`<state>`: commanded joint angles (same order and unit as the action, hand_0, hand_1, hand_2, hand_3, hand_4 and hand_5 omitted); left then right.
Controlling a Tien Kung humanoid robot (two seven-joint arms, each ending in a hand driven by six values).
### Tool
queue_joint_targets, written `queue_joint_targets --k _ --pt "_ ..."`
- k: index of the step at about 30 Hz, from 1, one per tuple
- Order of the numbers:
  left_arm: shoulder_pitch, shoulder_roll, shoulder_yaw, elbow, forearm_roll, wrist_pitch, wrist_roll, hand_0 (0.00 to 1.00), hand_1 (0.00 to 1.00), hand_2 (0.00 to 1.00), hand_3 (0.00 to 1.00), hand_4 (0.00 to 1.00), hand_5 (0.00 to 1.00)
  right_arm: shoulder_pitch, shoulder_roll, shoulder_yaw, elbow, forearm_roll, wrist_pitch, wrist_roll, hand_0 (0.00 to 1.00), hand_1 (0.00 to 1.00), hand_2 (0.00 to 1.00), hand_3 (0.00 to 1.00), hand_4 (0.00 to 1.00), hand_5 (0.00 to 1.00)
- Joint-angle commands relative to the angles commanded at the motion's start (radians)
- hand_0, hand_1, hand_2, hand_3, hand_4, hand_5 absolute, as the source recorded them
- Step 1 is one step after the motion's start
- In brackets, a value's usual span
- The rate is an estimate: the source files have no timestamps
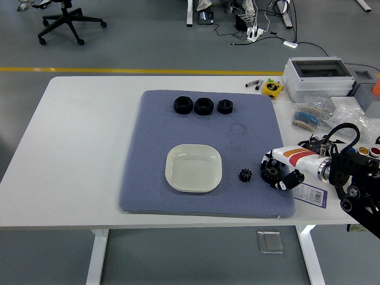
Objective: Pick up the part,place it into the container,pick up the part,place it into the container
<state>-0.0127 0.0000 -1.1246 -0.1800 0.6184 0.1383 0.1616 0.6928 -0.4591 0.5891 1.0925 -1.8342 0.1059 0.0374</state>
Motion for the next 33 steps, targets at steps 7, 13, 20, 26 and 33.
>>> queue_joint_targets --k 7,13,20,26,33 --pt "0.000 0.000 0.004 0.000 -0.003 0.000 -0.001 0.863 0.817 0.848 0.609 0.540 0.722 -0.010 -0.020 0.032 0.073 -0.016 -0.017 0.003 0.473 0.401 0.445 0.440 0.571 0.002" --pt "0.000 0.000 0.014 0.000 -0.015 0.000 -0.003 0.864 0.818 0.849 0.609 0.540 0.722 -0.015 -0.015 0.062 0.148 -0.064 -0.050 0.009 0.468 0.391 0.436 0.433 0.577 0.002" --pt "-0.001 0.000 0.022 0.000 -0.025 0.001 -0.004 0.863 0.817 0.848 0.609 0.538 0.720 0.006 0.005 0.036 0.244 -0.122 -0.079 0.018 0.477 0.389 0.433 0.430 0.560 0.002" --pt "0.002 0.000 0.025 0.000 -0.028 0.002 -0.004 0.863 0.817 0.849 0.609 0.539 0.722 0.079 0.068 -0.037 0.249 -0.140 -0.082 0.012 0.479 0.390 0.435 0.430 0.552 0.002" --pt "0.002 0.000 0.023 0.000 -0.028 0.007 -0.006 0.863 0.817 0.849 0.608 0.539 0.722 0.188 0.179 -0.157 0.139 -0.122 -0.110 -0.034 0.466 0.400 0.444 0.442 0.621 0.002"
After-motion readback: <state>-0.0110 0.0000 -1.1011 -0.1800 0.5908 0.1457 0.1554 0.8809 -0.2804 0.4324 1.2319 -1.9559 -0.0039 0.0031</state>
